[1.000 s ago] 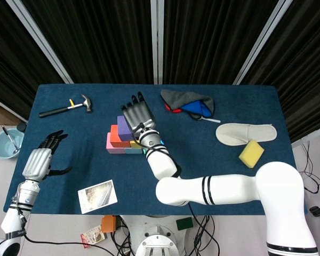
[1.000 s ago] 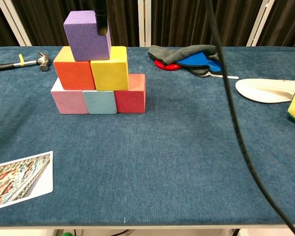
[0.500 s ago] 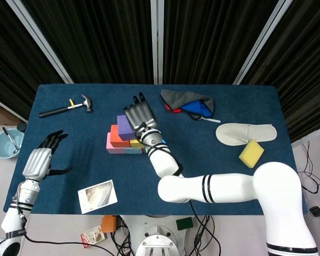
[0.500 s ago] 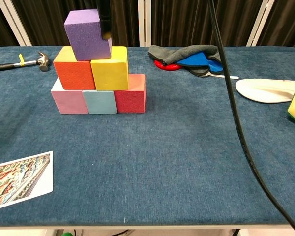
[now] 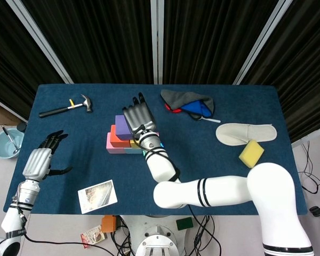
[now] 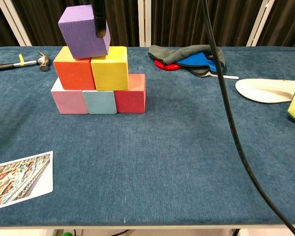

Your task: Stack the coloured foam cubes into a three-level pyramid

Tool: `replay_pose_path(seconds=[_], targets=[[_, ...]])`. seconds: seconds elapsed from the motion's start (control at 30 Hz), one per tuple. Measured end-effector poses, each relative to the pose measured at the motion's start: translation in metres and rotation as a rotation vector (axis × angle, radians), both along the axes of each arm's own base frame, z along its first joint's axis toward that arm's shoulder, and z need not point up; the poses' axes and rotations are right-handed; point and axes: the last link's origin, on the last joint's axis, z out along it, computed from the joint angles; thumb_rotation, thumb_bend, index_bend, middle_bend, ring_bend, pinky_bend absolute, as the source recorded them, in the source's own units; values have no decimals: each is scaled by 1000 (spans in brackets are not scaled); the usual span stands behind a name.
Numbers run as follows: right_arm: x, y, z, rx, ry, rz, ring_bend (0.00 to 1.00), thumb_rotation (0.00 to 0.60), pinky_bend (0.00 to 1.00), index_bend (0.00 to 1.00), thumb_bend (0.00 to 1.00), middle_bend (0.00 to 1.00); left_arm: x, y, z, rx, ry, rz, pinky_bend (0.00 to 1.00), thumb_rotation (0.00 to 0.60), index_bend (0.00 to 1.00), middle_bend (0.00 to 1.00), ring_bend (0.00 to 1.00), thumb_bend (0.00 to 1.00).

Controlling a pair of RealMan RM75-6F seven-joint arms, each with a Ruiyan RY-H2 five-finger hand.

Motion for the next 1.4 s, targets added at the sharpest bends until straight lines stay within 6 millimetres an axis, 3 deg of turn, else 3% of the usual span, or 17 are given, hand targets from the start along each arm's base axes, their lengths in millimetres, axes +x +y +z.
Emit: replay_pose_path(seconds=[1.4], targets=[[-5,8,-1,-3,-27,-45,113,600,0,358,0,359,2,4,-2,-10,0,-14,174,597,134,49,22,99]])
